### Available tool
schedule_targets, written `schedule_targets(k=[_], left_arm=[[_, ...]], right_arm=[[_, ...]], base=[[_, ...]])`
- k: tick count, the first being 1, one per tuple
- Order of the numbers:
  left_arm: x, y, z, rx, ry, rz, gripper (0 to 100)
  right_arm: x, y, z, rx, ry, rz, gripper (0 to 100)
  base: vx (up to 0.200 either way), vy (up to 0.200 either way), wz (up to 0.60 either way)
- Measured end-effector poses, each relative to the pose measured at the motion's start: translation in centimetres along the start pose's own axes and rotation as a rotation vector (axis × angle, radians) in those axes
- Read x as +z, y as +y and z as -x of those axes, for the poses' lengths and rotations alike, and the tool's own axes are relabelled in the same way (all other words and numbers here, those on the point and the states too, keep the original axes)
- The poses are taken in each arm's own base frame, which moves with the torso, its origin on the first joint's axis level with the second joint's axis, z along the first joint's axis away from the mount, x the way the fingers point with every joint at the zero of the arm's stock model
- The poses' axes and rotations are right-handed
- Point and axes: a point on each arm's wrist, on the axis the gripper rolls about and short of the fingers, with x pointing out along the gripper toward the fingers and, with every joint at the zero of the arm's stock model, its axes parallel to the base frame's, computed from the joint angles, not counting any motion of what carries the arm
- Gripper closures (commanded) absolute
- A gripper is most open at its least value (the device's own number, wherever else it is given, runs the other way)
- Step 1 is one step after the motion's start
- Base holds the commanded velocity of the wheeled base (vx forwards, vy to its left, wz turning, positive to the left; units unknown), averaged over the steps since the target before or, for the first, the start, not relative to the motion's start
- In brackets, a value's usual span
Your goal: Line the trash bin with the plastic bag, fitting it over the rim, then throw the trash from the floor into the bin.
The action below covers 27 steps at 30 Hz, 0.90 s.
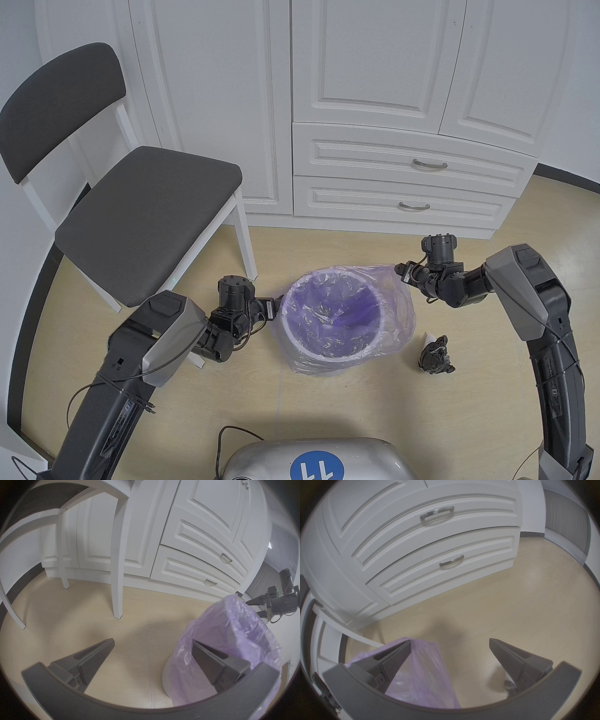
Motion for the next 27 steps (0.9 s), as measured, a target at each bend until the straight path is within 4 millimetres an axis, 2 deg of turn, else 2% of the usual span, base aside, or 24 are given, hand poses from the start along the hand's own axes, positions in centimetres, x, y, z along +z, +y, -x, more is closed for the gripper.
schedule_targets(k=[6,13,18,23,27], left_arm=[[0.7,0.3,1.8,0.014,0.015,-0.013,0],[1.6,0.6,3.9,0.027,0.045,-0.023,0],[2.2,0.8,5.5,0.029,0.046,-0.026,0],[2.4,0.6,7.3,0.027,0.048,-0.03,0],[3.0,0.3,8.7,0.02,0.036,-0.033,0]], right_arm=[[0.7,-0.9,1.8,-0.032,0.047,0.059,0],[0.2,-1.5,2.4,0.019,0.166,0.068,0],[-1.1,-1.9,2.0,0.029,0.254,0.054,0],[-2.2,-1.5,0.9,0.031,0.274,0.006,0],[-1.7,-1.7,0.9,0.034,0.275,-0.025,0]], base=[[0.0,0.0,0.0],[0.0,0.0,0.0],[0.0,0.0,0.0],[0.0,0.0,0.0],[0.0,0.0,0.0]])
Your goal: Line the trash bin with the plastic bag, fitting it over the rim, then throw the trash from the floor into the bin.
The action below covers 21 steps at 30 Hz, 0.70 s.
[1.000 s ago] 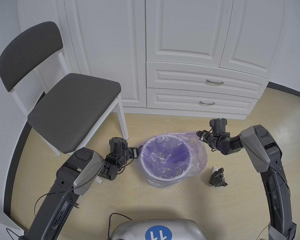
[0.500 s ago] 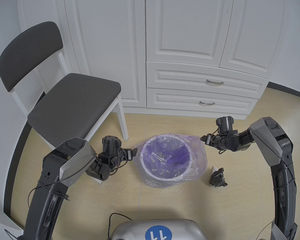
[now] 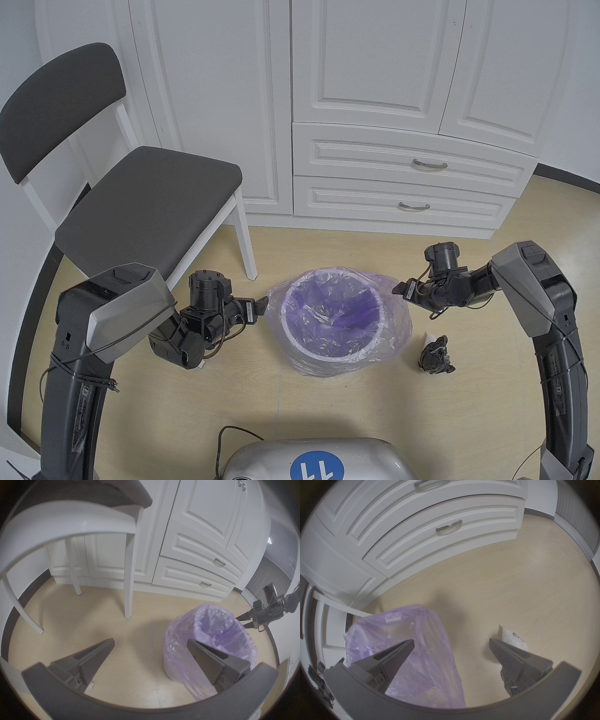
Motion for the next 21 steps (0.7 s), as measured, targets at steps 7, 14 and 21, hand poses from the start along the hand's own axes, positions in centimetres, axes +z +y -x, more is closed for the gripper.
schedule_targets(k=[7,14,21], left_arm=[[1.0,-1.4,3.1,-0.027,-0.004,-0.024,0],[0.1,-1.8,6.0,-0.03,0.062,-0.102,0],[-1.1,-1.0,6.6,-0.01,0.113,-0.159,0]], right_arm=[[1.2,-1.0,3.3,0.008,0.021,0.071,0],[-0.5,-2.5,4.3,-0.019,0.098,0.247,0],[-1.7,-3.2,1.7,-0.03,0.123,0.259,0]], base=[[0.0,0.0,0.0],[0.0,0.0,0.0],[0.0,0.0,0.0]])
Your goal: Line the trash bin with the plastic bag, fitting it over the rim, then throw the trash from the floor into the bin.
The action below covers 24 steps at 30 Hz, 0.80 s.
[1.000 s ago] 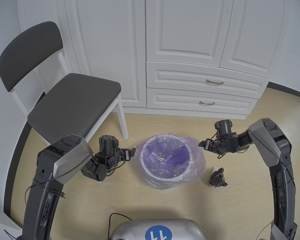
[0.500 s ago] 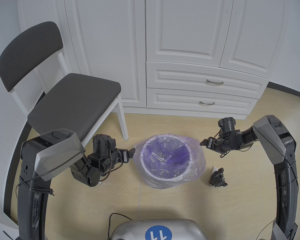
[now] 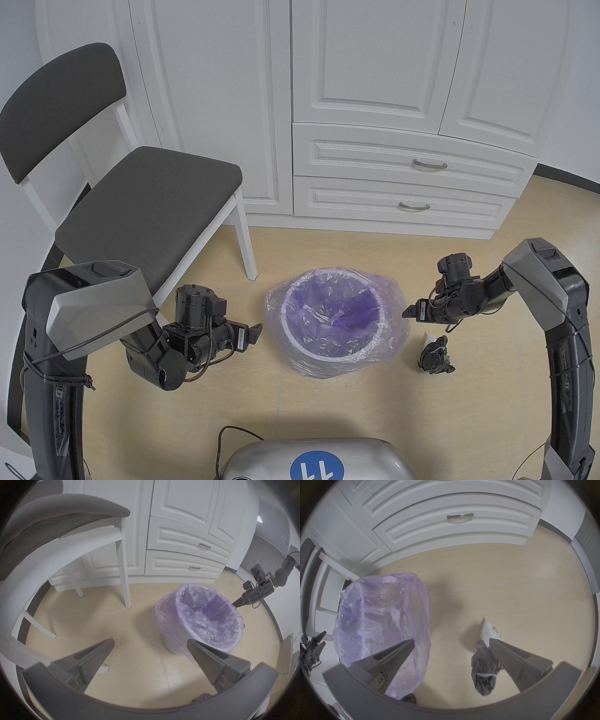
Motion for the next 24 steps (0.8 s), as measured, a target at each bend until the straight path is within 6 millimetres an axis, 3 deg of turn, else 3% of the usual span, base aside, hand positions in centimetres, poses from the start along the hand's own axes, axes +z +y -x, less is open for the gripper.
schedule_targets(k=[5,11,18,24], left_arm=[[-0.1,0.7,-1.1,0.016,0.026,-0.005,0],[1.5,1.4,-4.1,0.028,0.057,0.002,0],[3.3,1.6,-7.5,0.028,0.05,0.006,0],[3.1,1.5,-10.0,0.01,0.09,0.002,0]], right_arm=[[0.1,-0.1,-2.6,0.0,-0.017,-0.005,0],[0.0,-0.1,-5.3,-0.016,-0.045,-0.022,0],[-0.7,0.3,-7.2,-0.03,-0.055,-0.046,0],[-1.4,0.8,-8.1,-0.032,-0.051,-0.051,0]], base=[[0.0,0.0,0.0],[0.0,0.0,0.0],[0.0,0.0,0.0],[0.0,0.0,0.0]])
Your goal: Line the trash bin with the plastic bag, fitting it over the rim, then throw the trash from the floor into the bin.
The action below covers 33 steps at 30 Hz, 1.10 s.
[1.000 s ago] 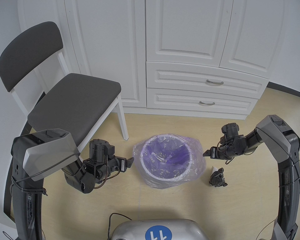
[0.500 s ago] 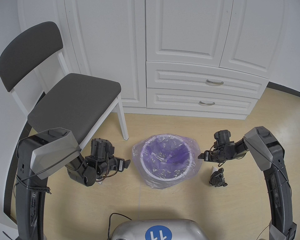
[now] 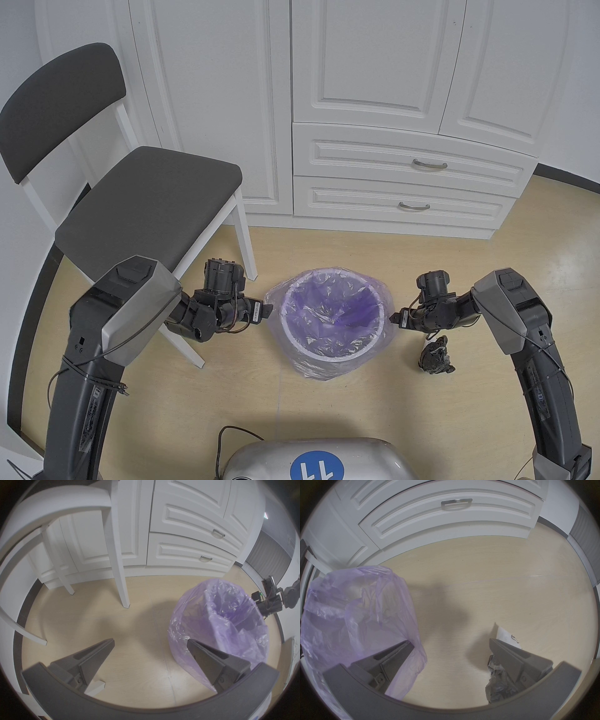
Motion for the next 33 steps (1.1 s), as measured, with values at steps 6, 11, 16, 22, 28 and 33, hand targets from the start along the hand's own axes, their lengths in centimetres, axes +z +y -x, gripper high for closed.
schedule_targets(k=[6,11,16,22,28,33], left_arm=[[0.3,0.0,-2.3,-0.003,0.028,-0.003,0],[-0.8,0.2,-4.4,-0.003,0.109,-0.023,0],[-3.0,1.0,-6.1,-0.018,0.16,-0.121,0],[-4.3,1.6,-7.3,-0.03,0.121,-0.126,0],[-4.0,1.6,-7.7,-0.018,0.029,-0.03,0],[-3.1,1.7,-6.8,-0.016,0.022,-0.016,0]], right_arm=[[-0.3,0.2,-0.3,0.001,0.001,-0.006,0],[-0.4,0.2,-0.5,0.001,0.002,-0.01,0],[-0.5,0.2,-0.5,0.001,0.001,-0.011,0],[-0.5,0.3,-0.7,0.003,-0.005,-0.02,0],[-0.2,0.4,-0.4,0.003,-0.008,-0.053,0],[0.4,0.0,1.2,0.002,0.004,-0.06,0]], base=[[0.0,0.0,0.0],[0.0,0.0,0.0],[0.0,0.0,0.0],[0.0,0.0,0.0],[0.0,0.0,0.0],[0.0,0.0,0.0]])
